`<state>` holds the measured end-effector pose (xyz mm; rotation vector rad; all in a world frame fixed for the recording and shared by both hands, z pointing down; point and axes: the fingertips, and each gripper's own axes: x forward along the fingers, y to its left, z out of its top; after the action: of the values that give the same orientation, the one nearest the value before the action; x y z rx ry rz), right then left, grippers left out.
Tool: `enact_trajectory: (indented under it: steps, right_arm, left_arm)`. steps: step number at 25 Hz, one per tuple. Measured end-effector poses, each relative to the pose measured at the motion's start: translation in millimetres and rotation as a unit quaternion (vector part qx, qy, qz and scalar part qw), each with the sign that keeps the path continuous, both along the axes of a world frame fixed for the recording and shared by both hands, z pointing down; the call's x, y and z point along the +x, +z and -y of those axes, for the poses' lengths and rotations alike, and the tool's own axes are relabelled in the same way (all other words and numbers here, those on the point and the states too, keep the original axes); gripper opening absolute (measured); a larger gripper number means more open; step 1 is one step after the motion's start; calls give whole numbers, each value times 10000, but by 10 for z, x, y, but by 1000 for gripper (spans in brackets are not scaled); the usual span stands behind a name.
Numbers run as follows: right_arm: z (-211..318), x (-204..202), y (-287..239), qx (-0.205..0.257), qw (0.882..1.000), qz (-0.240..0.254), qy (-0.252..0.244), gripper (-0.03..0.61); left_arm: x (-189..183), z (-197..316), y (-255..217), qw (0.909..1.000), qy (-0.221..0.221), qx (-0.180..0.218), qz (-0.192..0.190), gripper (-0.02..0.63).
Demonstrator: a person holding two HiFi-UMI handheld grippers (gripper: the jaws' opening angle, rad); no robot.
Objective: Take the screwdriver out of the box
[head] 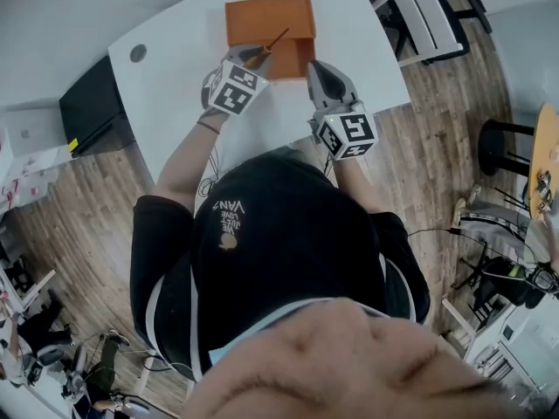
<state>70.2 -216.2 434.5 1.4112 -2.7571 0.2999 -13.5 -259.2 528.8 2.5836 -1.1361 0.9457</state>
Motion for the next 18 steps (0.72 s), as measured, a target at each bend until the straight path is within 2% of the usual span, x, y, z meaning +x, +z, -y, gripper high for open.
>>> enact_trajectory:
  steps: [18]
  right_arm:
    - [-141, -84, -82, 142, 9999, -89, 7, 12]
  left_arm:
    - [-75, -287, -565, 9949, -93, 619, -788, 77]
